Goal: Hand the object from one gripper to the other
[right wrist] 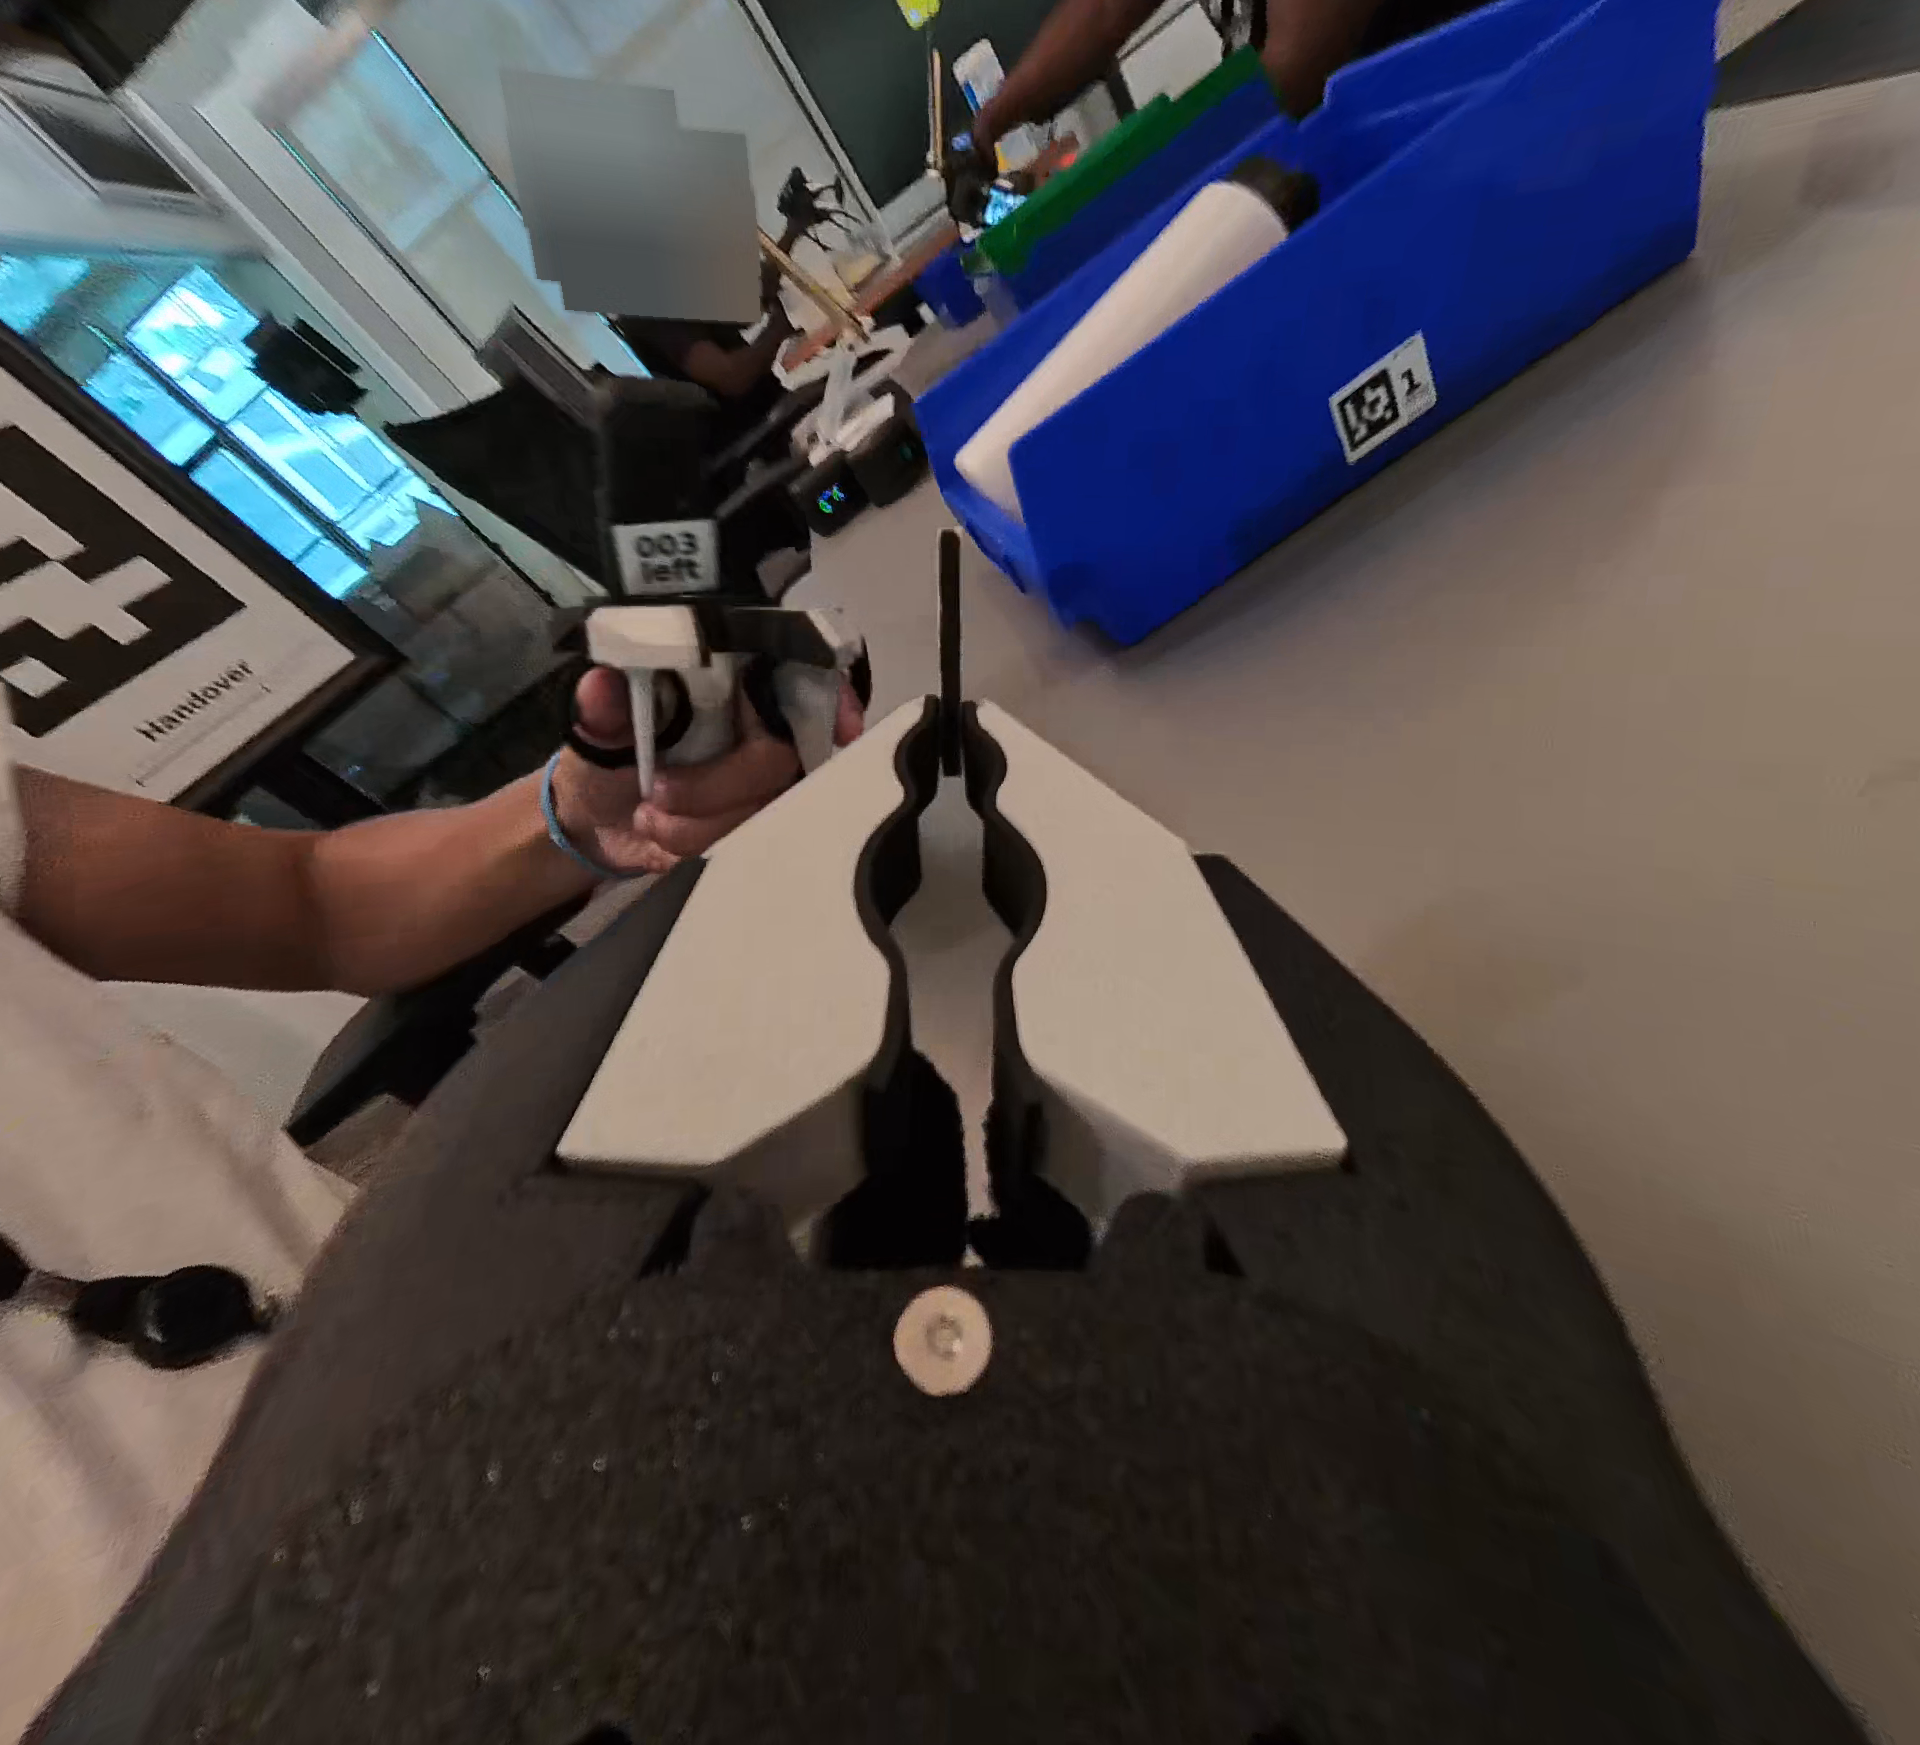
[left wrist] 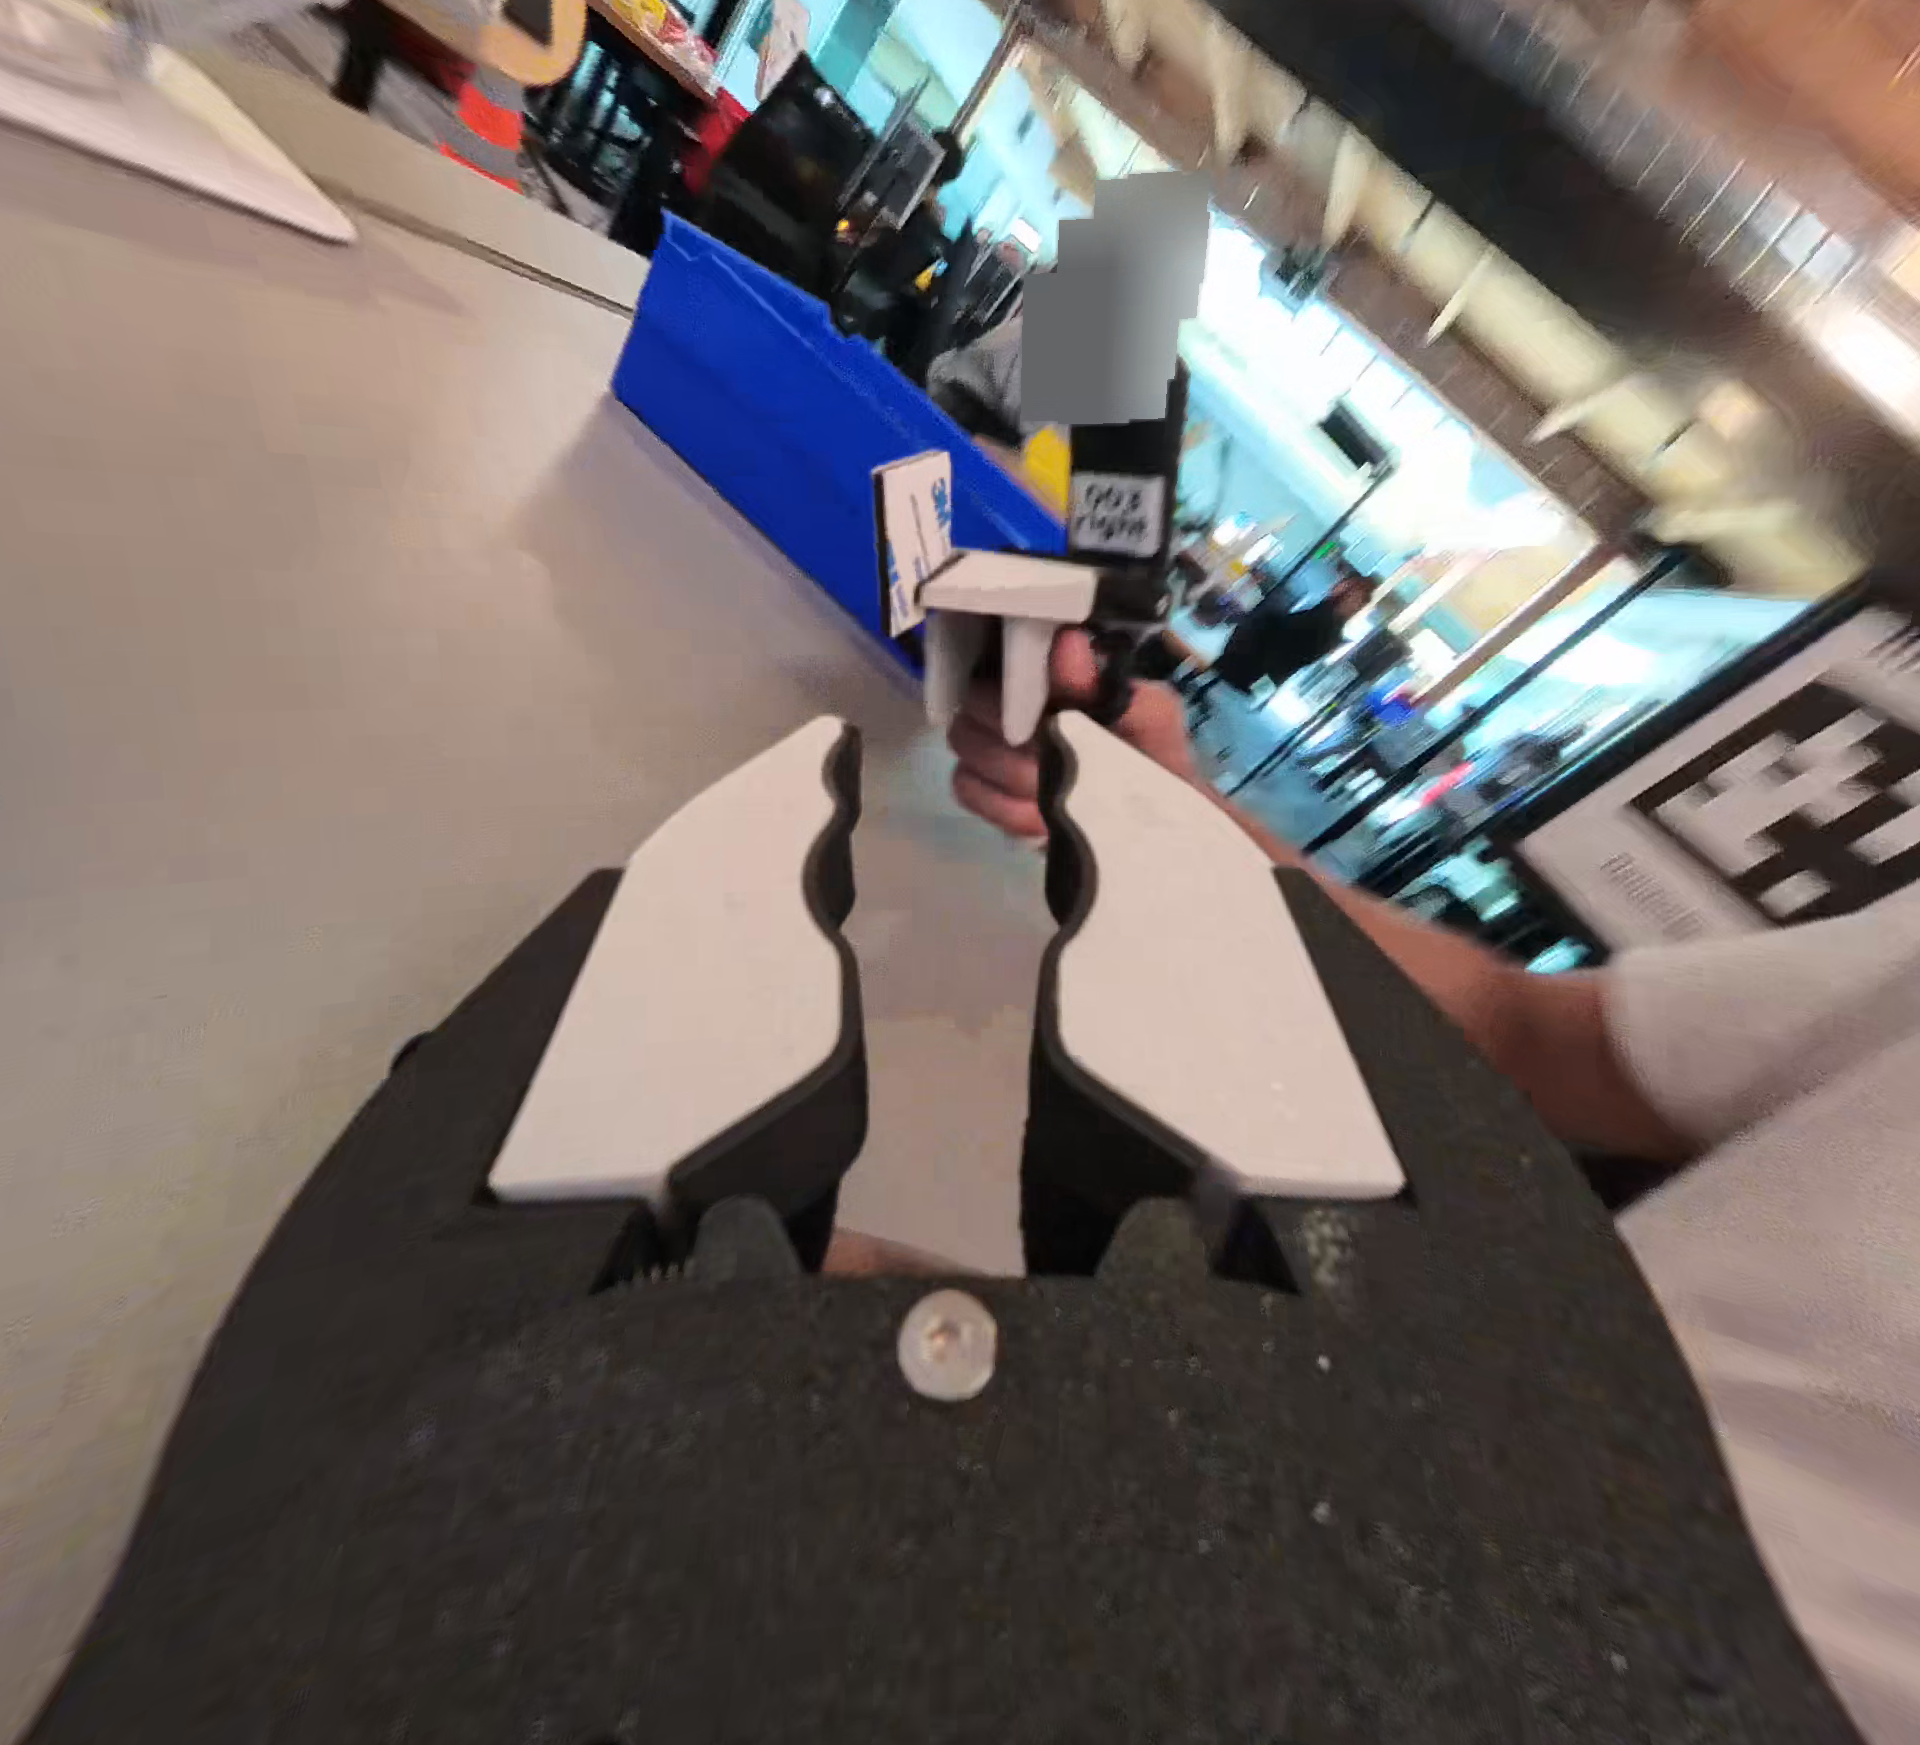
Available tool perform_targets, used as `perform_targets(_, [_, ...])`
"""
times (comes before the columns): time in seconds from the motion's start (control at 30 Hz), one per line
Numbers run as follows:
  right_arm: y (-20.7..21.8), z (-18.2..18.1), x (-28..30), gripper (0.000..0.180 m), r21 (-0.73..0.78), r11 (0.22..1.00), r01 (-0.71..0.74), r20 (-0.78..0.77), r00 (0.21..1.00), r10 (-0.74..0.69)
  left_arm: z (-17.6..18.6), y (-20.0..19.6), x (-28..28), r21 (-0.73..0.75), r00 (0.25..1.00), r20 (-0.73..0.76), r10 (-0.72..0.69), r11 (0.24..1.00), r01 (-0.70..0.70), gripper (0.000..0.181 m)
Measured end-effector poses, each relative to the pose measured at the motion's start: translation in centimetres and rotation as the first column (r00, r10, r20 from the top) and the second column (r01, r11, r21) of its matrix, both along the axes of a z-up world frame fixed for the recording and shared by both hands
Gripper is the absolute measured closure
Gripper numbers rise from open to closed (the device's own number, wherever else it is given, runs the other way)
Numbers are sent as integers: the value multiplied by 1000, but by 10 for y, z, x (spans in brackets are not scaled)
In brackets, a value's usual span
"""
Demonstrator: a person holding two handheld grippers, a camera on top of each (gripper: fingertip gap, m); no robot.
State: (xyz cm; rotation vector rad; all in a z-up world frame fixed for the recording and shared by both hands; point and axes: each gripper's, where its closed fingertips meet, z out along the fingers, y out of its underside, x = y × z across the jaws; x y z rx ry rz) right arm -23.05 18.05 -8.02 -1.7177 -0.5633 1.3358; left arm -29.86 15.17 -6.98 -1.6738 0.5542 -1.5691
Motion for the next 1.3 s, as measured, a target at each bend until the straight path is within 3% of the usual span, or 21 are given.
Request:
perform_targets(0.07, [-1,3,-4,177,-16,997,-71,-44,997,70,5,12,-5,-55,998,60,23,998,-19,151])
perform_targets(0.2, [-9,-5,-26,177,-65,976,-206,-59,977,203,-8,29,6,76,993,-89,73,995,-67,151])
perform_targets(0.37, [-25,-15,-47,177,-139,929,-343,-89,938,334,-17,26,29,82,998,-63,28,996,-22,151])
perform_targets(0.4, [-24,-21,-49,176,-145,927,-345,-62,939,340,-18,25,32,84,998,-58,7,996,-2,156])
perform_targets(0.43, [-21,-27,-48,176,-153,927,-341,-36,940,340,-19,22,35,89,998,-54,-23,996,27,172])
perform_targets(0.57, [-9,-29,-40,173,-199,910,-364,-89,931,354,-21,28,42,84,996,-70,-62,994,68,178])
perform_targets(0.73, [16,-20,-18,149,-155,956,-249,-73,968,240,6,54,38,37,995,92,-42,999,38,178])
perform_targets(0.87, [40,9,11,133,64,998,4,-112,994,3,41,67,35,77,973,227,30,996,-48,178])
perform_targets(0.93, [44,22,19,130,231,964,135,-93,989,-116,56,65,37,83,954,298,43,994,-70,178])
perform_targets(1.03, [36,43,18,129,412,885,219,-91,976,-199,67,62,40,114,914,395,94,982,-150,178])
perform_targets(1.13, [25,72,15,130,360,895,263,-292,943,-160,77,61,42,117,852,513,104,975,-189,178])
perform_targets(1.23, [24,68,-1,130,227,954,194,-359,928,-104,79,62,51,125,841,538,56,981,-146,178])
perform_targets(1.3, [25,65,-8,131,171,965,196,-407,907,-112,76,66,49,48,815,575,81,990,-132,177])
